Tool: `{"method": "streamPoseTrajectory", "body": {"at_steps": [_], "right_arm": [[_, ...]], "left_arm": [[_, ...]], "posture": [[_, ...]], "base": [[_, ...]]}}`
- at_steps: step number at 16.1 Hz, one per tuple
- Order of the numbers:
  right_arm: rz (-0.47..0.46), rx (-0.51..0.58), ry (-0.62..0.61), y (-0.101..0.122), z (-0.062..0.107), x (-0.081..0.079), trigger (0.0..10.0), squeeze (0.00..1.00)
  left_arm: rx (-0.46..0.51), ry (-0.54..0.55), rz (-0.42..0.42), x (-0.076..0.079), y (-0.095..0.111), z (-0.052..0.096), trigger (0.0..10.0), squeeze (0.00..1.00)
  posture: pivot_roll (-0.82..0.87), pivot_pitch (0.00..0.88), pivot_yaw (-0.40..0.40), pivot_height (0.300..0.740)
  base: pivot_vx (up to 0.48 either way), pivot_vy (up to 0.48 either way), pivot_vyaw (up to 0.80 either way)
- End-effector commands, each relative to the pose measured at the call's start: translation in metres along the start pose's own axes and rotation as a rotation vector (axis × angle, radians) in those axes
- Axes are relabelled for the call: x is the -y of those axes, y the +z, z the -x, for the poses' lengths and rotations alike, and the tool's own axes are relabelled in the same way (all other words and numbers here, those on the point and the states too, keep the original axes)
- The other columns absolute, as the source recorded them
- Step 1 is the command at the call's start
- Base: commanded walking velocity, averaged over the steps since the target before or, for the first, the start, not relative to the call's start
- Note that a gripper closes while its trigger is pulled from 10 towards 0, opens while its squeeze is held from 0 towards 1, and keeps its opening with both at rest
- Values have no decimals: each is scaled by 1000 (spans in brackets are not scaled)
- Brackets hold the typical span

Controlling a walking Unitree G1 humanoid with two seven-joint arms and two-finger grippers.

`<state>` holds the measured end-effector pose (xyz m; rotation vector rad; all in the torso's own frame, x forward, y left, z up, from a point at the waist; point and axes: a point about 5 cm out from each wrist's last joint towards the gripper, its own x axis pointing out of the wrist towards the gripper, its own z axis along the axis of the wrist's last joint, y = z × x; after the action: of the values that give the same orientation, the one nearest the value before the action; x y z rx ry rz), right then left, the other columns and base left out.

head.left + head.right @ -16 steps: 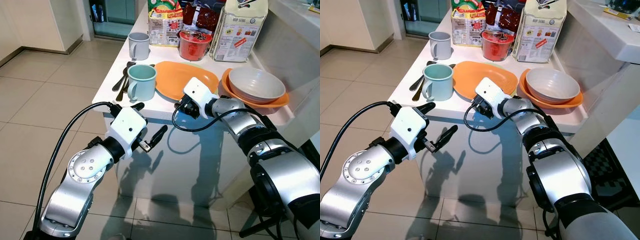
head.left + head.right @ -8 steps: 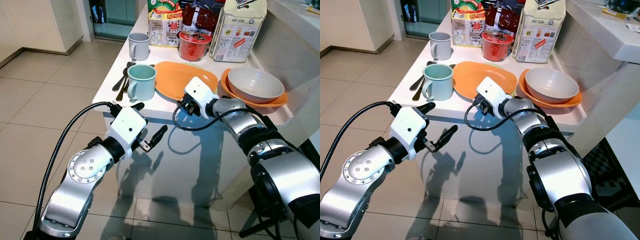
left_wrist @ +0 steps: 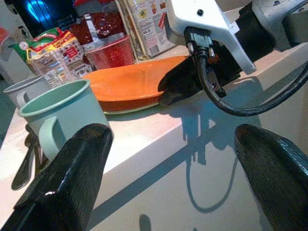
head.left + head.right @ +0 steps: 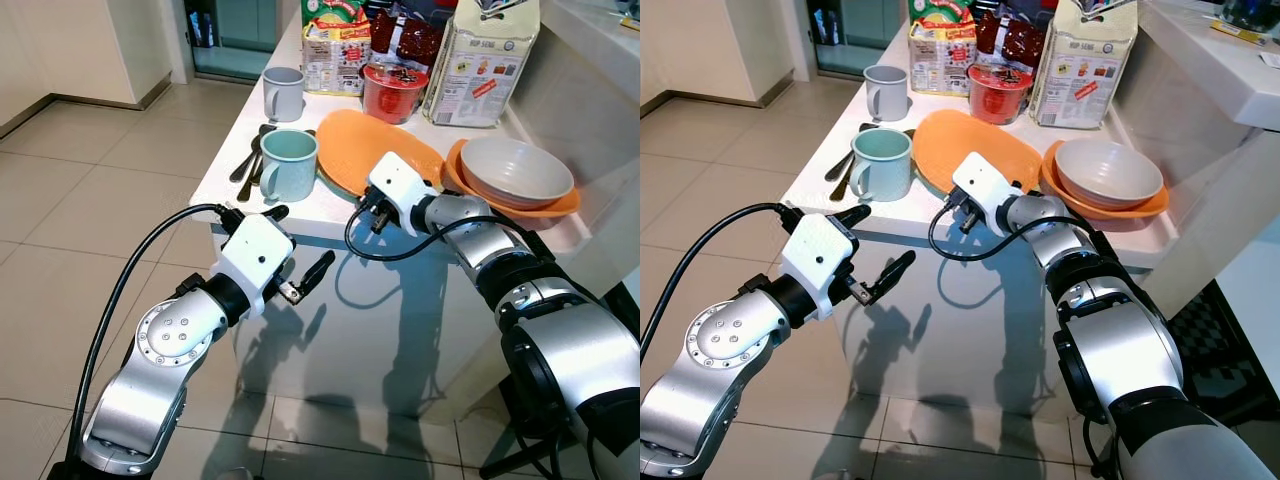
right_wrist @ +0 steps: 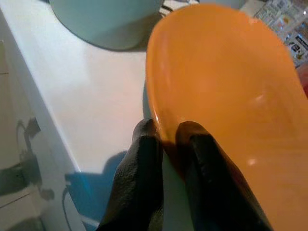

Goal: Setting the table

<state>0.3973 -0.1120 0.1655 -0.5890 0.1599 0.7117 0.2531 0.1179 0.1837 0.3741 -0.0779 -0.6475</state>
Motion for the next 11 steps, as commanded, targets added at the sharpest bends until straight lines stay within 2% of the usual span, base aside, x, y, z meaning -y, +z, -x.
{"method": "streamPoseTrajectory", "body": {"at_steps": [1, 3, 5, 11], "right_arm": [[-34, 22, -30, 0, 4, 8, 0, 0], [-29, 61, -56, 6, 6, 14, 0, 0], [-34, 164, -137, 21, 14, 30, 0, 0], [-3, 304, -230, 37, 27, 48, 0, 0]], "left_arm": [[21, -7, -18, 2, 6, -1, 10000, 0], [24, -6, -20, 2, 7, -2, 10000, 0], [36, 7, -22, 2, 9, -4, 10000, 0], [60, 36, -25, -1, 13, -12, 10000, 0]], "posture": [[47, 0, -81, 740], [45, 0, -81, 740], [41, 0, -78, 740], [27, 0, -67, 740]], "base": [[0, 0, 0], [0, 0, 0], [0, 0, 0], [0, 0, 0]]}}
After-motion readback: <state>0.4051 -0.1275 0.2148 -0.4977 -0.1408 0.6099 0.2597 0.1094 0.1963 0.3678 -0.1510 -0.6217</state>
